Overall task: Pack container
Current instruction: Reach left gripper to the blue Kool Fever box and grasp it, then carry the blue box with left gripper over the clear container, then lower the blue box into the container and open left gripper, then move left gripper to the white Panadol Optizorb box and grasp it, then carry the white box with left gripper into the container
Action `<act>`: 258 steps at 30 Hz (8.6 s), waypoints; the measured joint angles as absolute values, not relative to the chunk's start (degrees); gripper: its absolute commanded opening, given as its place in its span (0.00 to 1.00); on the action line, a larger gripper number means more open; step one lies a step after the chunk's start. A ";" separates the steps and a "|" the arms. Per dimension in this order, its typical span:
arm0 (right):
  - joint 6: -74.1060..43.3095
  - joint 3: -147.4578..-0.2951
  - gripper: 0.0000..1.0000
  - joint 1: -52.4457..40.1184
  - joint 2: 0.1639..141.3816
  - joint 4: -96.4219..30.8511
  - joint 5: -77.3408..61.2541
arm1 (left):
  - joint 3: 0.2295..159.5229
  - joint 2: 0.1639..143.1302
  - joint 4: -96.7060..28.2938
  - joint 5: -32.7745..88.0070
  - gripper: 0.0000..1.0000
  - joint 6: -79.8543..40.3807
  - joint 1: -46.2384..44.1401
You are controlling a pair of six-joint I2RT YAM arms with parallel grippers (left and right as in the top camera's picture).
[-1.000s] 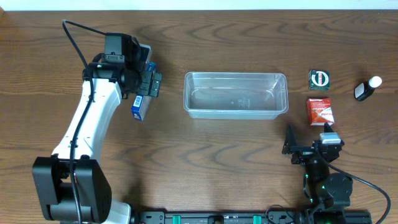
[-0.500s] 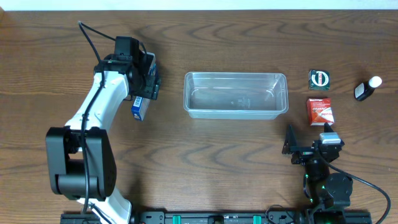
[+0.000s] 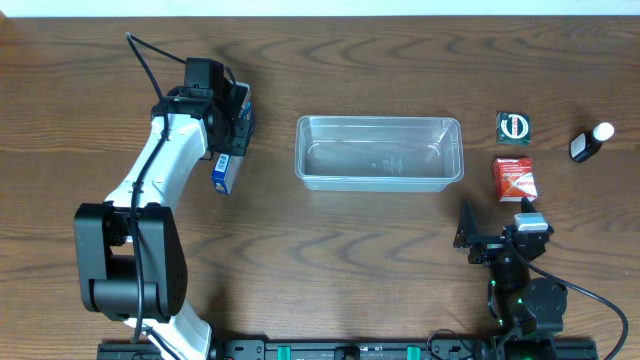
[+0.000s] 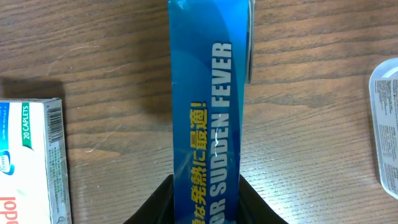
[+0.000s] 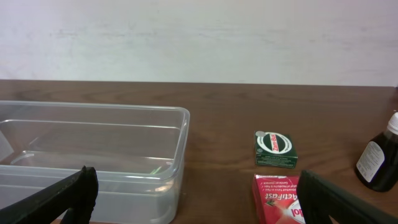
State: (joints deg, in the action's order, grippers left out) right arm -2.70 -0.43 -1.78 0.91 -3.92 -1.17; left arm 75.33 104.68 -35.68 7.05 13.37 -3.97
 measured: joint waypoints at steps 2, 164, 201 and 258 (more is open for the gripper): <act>-2.70 -0.43 0.99 -1.78 0.91 -3.92 -1.17 | 75.33 104.62 -35.57 6.98 0.11 13.26 -3.97; -2.70 -0.43 0.99 -1.78 0.91 -3.92 -1.17 | 77.76 94.13 -42.92 4.89 0.98 15.79 7.55; -2.70 -0.43 0.99 -1.78 0.91 -3.92 -1.17 | 77.71 117.14 -29.06 6.20 0.91 30.00 14.48; -2.70 -0.43 0.99 -1.78 0.91 -3.92 -1.17 | 77.93 86.54 -24.14 6.70 0.43 35.73 -12.73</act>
State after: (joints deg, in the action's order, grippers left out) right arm -2.70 -0.43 -1.78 0.91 -3.92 -1.17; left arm 77.93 86.54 -24.14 6.70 35.73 -12.73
